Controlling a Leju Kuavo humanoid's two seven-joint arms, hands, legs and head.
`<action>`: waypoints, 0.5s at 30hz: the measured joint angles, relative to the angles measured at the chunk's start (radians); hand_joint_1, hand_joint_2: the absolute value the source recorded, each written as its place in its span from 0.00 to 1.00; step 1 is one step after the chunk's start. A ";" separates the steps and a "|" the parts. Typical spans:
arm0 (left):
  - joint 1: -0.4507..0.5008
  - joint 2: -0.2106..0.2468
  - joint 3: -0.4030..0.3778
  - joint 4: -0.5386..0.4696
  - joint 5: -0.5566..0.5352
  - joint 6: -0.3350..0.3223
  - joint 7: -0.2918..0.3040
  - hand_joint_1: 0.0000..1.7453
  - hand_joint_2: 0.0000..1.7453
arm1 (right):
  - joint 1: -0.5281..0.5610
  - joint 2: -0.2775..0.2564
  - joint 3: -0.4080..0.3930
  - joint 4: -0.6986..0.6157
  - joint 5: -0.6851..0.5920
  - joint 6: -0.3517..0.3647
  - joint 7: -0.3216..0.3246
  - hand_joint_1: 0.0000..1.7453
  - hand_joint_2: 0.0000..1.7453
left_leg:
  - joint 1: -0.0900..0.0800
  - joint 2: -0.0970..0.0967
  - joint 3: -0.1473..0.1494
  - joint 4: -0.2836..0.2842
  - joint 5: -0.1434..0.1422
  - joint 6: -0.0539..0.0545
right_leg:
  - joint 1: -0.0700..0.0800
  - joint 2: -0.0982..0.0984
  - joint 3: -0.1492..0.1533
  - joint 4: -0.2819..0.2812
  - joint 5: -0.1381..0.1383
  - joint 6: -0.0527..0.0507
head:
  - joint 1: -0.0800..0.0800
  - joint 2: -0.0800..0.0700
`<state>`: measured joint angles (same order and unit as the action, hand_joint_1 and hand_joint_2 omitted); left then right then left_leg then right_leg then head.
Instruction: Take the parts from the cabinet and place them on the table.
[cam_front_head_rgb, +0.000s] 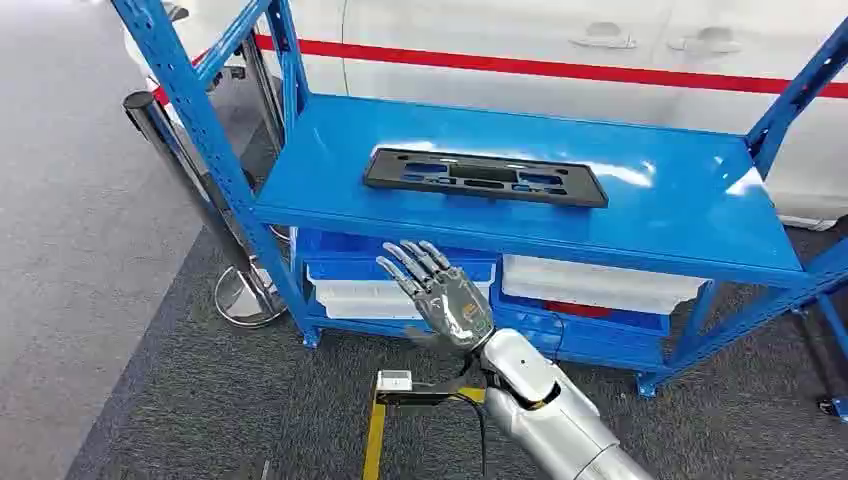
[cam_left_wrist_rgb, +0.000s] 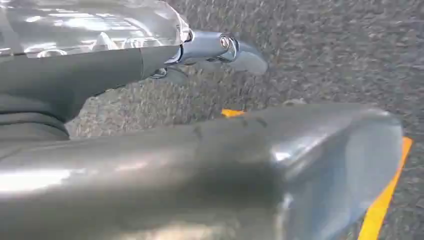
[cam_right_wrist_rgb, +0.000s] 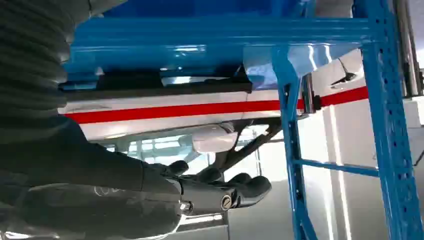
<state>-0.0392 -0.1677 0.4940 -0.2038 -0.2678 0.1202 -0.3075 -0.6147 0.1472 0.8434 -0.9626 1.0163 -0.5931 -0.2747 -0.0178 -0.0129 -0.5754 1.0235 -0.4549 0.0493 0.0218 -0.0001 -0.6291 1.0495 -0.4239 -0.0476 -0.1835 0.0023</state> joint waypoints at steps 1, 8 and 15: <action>-0.004 0.000 0.000 0.002 0.002 0.003 0.002 0.00 0.00 | -0.005 0.009 0.000 0.017 0.000 -0.007 0.002 0.00 1.00 | -0.008 -0.002 -0.001 0.002 -0.003 -0.005 | 0.001 -0.005 0.003 -0.019 -0.001 0.001 | -0.001 0.000; -0.002 0.000 0.003 0.004 0.002 0.016 0.008 0.00 0.00 | -0.023 0.066 -0.028 0.122 0.010 -0.097 0.003 0.00 1.00 | 0.008 0.007 -0.070 0.157 -0.087 -0.047 | -0.021 -0.004 0.048 -0.062 0.000 0.008 | 0.001 0.000; 0.006 0.006 0.004 0.006 0.000 0.016 0.008 0.00 0.00 | -0.008 0.094 -0.104 0.145 0.087 -0.099 0.003 0.00 1.00 | 0.054 0.014 -0.050 0.019 0.050 -0.103 | -0.046 -0.002 0.083 -0.038 -0.054 0.050 | 0.002 0.000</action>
<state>-0.0328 -0.1617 0.4978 -0.1977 -0.2682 0.1362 -0.2999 -0.6223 0.2407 0.7397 -0.8179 1.1034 -0.6924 -0.2717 0.0359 0.0007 -0.6250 1.0425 -0.4045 -0.0539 -0.0239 -0.0020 -0.5463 1.0113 -0.4776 0.0029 -0.1820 0.0019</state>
